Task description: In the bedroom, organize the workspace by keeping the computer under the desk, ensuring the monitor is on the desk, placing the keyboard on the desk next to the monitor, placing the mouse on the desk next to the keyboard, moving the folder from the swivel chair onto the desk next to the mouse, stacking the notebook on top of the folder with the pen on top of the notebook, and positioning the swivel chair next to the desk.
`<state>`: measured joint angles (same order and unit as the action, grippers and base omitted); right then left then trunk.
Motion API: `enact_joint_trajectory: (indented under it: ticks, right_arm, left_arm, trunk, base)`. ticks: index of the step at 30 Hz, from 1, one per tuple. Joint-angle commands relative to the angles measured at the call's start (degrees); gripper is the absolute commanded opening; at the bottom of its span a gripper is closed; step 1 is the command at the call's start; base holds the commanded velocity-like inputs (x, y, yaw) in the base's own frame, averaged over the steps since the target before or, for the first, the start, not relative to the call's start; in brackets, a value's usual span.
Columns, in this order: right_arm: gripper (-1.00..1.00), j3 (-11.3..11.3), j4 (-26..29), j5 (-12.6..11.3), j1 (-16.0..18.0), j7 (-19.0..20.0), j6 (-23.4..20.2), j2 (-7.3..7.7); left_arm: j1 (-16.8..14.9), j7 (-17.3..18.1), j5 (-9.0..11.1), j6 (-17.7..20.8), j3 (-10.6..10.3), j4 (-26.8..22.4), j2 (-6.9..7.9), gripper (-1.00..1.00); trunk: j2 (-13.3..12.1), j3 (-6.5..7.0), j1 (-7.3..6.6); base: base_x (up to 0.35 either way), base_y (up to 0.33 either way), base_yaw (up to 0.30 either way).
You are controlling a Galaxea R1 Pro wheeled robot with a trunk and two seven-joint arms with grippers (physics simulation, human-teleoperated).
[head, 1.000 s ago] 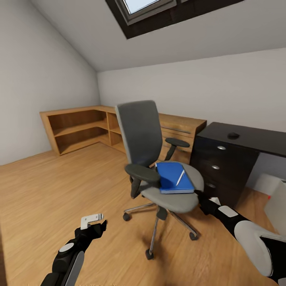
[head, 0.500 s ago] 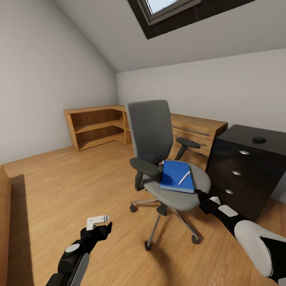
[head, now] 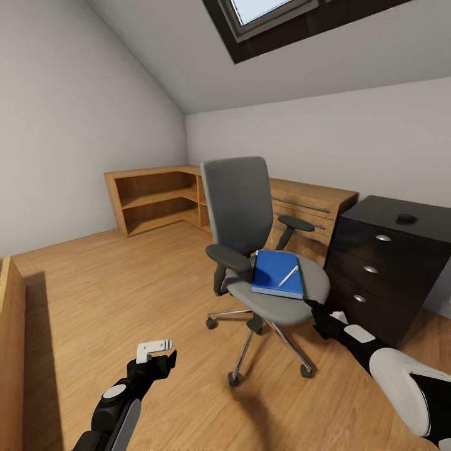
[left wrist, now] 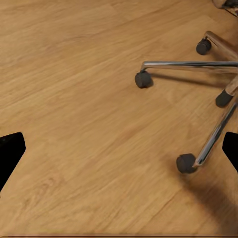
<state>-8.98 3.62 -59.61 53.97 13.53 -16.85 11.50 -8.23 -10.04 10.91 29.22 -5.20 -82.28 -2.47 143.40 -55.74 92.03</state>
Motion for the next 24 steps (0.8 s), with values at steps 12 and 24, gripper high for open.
enact_joint_trajectory:
  ticks: [12,24]
  right_arm:
    - [1.0,1.24,-0.98,0.73,-0.02,-0.08,-0.05,0.01]
    - [1.0,1.39,-0.98,0.73,-0.03,-0.08,0.06,-0.07]
  left_arm:
    - [-0.03,-0.51,0.61,0.22,-0.08,0.15,0.0,1.0]
    - [-0.03,-0.51,0.6,0.22,-0.16,0.19,-0.03,1.0]
  trunk:
    - [-0.05,1.04,-0.15]
    - [-0.16,2.81,-0.35]
  base:
    - [-0.101,0.0,0.0]
    - [0.0,0.0,0.0]
